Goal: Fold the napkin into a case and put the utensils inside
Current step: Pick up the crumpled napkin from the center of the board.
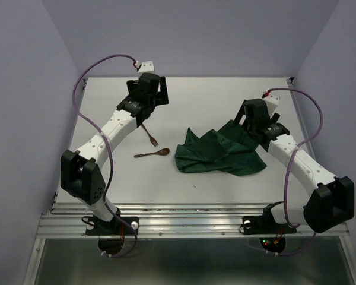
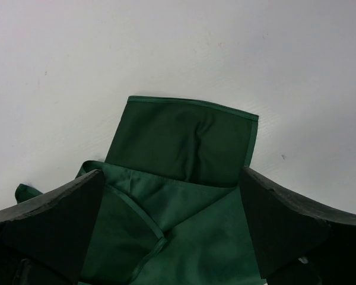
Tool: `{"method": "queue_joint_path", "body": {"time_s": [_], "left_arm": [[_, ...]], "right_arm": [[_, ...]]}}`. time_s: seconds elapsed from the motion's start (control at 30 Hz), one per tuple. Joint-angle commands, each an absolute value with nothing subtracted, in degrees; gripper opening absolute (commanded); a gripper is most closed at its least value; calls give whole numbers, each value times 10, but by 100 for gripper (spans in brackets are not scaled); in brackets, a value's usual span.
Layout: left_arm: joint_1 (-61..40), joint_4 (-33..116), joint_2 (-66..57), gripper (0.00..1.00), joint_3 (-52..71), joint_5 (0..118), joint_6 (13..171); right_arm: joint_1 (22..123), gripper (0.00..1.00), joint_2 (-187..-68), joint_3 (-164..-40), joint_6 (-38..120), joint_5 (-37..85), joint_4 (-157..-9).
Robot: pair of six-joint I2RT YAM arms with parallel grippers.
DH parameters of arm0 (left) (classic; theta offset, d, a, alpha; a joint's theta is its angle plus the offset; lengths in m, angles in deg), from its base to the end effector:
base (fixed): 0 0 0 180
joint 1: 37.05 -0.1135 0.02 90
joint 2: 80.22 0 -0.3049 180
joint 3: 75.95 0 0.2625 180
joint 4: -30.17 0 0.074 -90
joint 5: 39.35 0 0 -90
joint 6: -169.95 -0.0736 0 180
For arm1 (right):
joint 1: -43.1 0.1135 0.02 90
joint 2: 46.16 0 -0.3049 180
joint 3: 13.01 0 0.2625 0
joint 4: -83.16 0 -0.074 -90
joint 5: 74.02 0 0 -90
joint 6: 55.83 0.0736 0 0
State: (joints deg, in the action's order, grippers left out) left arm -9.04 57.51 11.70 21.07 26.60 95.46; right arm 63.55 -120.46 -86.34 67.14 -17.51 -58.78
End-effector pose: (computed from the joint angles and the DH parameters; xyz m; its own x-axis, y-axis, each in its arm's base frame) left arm 0.3870 -0.1719 0.3881 -0.3476 -0.0917 -0.9331 0.0030 0.9951 -0.0989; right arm 0.3001 0.0686 0.3173 -0.4350 0.3222 -0.8408 0.4136 0.9010 0.1312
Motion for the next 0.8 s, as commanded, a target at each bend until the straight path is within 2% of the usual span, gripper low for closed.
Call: {"method": "queue_joint_path", "body": {"time_s": [0.0,0.23,0.43,0.6,0.77], "left_arm": [[-90,579,99,99,242,254,953],[-90,611,130,99,266,260,962],[-63,577,122,92,227,334,930],[-16,600,145,89,209,363,947],[23,626,167,87,166,417,987]], "right_arm": [[637,100,-1198,-854,672,-196,-621],[637,100,-1191,-831,670,-186,-630],[631,100,-1184,-798,657,-143,-618],[528,100,-1163,-736,685,-46,-611],[512,100,-1143,-706,697,-9,-603]]}}
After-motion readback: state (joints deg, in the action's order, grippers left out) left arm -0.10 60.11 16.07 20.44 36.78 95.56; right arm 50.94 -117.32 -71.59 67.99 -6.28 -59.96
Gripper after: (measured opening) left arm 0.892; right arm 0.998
